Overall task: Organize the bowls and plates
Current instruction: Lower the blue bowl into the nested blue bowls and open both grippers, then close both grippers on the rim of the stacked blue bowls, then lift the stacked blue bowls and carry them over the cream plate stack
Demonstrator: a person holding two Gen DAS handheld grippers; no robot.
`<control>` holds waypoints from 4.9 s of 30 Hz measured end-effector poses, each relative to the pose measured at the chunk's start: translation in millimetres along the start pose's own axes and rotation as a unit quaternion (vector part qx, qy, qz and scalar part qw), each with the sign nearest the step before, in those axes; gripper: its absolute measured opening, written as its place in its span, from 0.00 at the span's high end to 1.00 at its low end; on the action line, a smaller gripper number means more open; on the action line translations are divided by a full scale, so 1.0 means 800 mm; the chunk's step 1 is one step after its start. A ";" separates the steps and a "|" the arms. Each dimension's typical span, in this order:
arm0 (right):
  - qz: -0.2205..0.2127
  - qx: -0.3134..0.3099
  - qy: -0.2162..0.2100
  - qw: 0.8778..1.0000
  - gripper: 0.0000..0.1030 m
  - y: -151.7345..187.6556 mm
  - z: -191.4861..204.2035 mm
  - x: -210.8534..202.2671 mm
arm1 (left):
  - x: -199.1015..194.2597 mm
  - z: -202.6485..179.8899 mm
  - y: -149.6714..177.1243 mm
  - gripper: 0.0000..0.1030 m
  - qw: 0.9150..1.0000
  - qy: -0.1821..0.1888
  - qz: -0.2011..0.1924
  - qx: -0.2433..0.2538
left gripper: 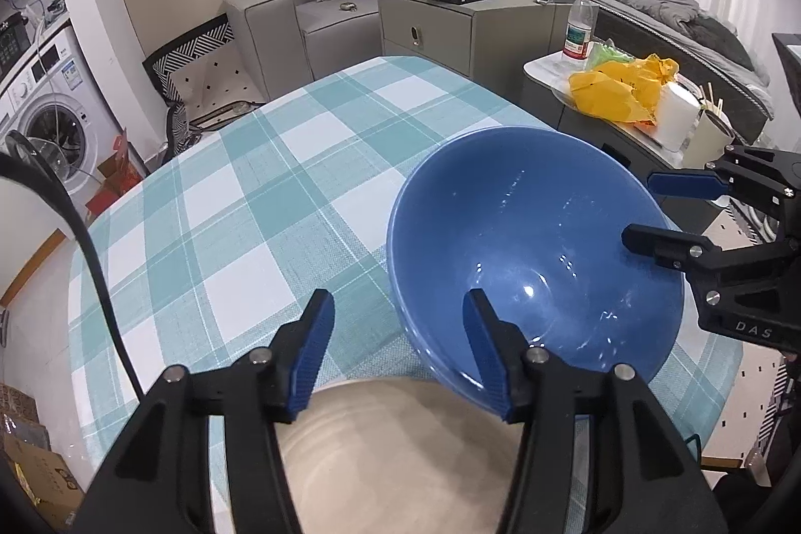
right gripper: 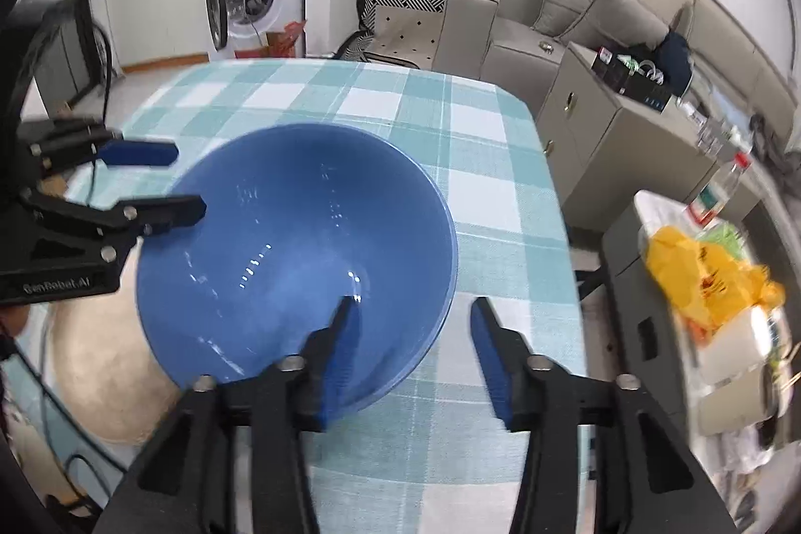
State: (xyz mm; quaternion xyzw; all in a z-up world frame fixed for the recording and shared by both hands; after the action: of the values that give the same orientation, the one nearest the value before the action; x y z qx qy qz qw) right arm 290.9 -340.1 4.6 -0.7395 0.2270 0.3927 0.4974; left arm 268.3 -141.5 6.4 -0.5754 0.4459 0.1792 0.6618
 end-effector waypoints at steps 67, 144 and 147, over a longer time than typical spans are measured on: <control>-0.021 0.198 -0.215 0.956 0.48 0.035 -0.008 0.034 | 0.028 -0.002 0.021 0.52 0.985 0.108 -0.006 -0.131; -0.086 0.104 -0.163 0.977 0.62 0.007 0.071 -0.069 | -0.107 0.035 0.061 0.69 0.985 0.030 -0.078 -0.149; -0.080 0.093 -0.171 0.978 0.62 0.005 0.089 -0.064 | -0.112 0.048 0.074 0.69 0.984 0.022 -0.078 -0.160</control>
State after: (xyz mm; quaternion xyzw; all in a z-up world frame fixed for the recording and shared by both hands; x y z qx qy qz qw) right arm 232.2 -279.3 29.9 -0.6276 0.1143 0.4493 0.6254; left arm 190.5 -65.0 39.7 -0.7107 0.3795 0.1840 0.5631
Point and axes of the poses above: each gripper's, at about its wrist camera, not at the fingertips, and x roughly the way its jaws point, z to its left, y to its underside, the point moved 5 cm from there along x, roughly the way its jaws point, and after that the axes turned 9 degrees about -x, right-handed, at the moved point
